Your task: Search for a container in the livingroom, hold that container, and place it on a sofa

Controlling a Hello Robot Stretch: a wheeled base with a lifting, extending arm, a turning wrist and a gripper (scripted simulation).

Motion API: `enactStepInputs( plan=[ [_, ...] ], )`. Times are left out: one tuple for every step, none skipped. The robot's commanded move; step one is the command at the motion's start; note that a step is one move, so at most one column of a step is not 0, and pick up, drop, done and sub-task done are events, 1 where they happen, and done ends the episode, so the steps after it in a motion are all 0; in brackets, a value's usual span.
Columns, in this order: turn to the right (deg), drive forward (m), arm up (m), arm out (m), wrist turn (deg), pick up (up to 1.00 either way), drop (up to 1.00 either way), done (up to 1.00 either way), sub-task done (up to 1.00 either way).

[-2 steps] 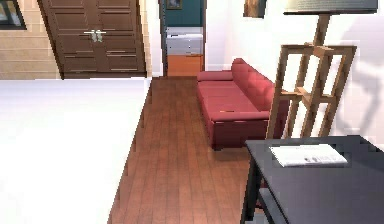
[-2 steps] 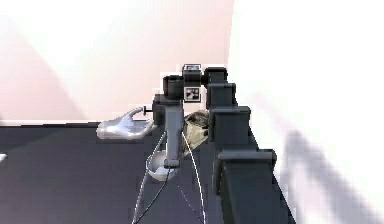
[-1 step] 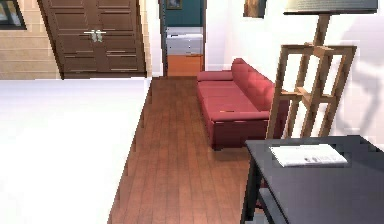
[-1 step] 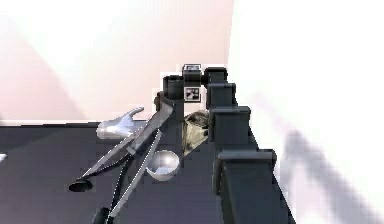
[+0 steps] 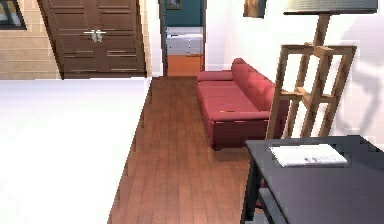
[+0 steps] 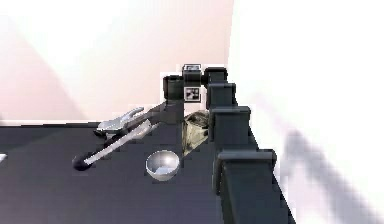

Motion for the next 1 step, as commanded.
enactStepInputs(
  plan=[
    [0.0, 0.0, 0.0, 0.0, 45.0, 0.0, 0.0, 0.0, 0.0]
  ],
)
